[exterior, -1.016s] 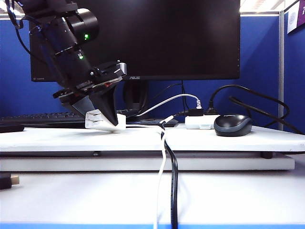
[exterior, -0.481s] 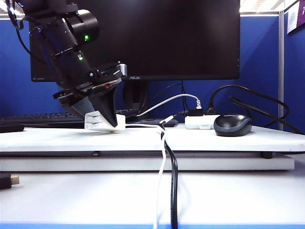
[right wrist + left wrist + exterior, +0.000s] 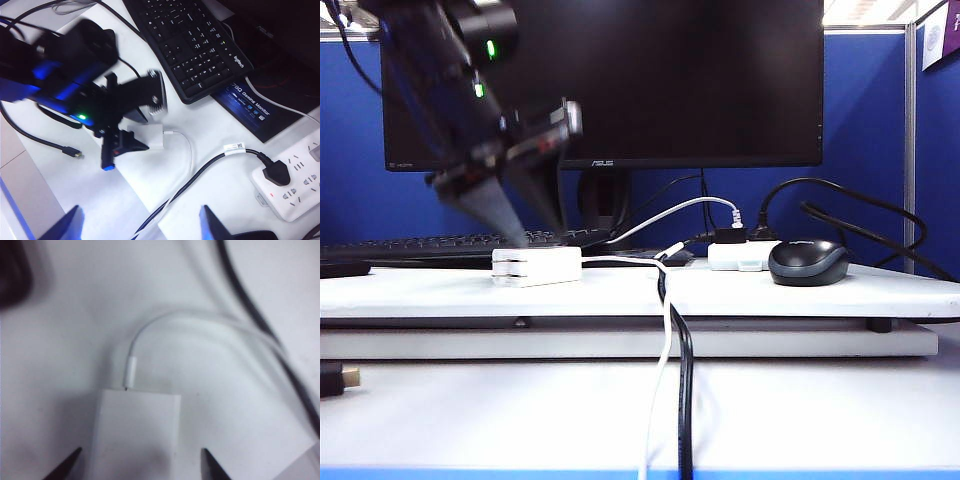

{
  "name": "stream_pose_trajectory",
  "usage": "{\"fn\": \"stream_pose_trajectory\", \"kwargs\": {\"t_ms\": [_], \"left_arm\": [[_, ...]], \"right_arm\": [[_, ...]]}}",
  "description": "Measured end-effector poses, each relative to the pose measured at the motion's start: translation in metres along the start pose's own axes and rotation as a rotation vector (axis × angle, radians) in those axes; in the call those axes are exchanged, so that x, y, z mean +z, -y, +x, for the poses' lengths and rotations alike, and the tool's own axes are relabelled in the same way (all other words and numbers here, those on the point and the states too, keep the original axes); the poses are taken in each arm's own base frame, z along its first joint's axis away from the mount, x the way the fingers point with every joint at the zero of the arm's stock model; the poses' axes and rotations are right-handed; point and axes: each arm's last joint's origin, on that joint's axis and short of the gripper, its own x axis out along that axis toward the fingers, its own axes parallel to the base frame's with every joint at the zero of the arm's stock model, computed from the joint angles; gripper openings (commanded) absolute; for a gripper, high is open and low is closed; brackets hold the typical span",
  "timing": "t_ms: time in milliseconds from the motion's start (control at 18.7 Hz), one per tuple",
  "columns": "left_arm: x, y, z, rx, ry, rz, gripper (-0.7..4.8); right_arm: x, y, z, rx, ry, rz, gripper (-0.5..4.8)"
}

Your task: Pick up the Type-C charging cable and the charging base, insert one end of the Type-C charger into the corresponding slot on the base, and finally place the plugged-in charger back on the table.

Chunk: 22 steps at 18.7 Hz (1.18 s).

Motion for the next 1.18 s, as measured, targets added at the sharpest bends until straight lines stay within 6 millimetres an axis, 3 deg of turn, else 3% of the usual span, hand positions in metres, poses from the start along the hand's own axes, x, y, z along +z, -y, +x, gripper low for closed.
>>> {"fn": "stream_pose_trajectory", "kwargs": {"t_ms": [107, 321, 535, 855, 1123, 1176], "left_arm": [[0.003, 0.003, -0.014, 0.008, 0.041, 0.01, 2.71], [0.006, 0.009, -0.038, 0.024, 0.104, -0.008, 1.33], [0.007, 0.014, -0.061, 0.045, 0.166, -0.011, 1.15], [0.004, 0.023, -0.101, 0.074, 0.264, -0.045, 1.15], [0.0, 0.029, -0.132, 0.123, 0.346, -0.04, 1.15], [-0.001, 0.032, -0.14, 0.126, 0.369, -0.035, 1.15]], "right_arm": [[0.0, 0.0, 0.0, 0.001, 0.0, 0.0, 3.06], [-0.001, 0.0, 0.0, 0.005, -0.008, 0.005, 3.05], [-0.004, -0.005, 0.01, 0.098, -0.047, 0.127, 3.05], [-0.034, -0.014, 0.068, 0.149, -0.298, 0.323, 2.6], [-0.081, -0.01, 0.12, 0.097, -0.561, 0.467, 2.6], [-0.106, -0.006, 0.142, 0.056, -0.67, 0.486, 2.6]]}}
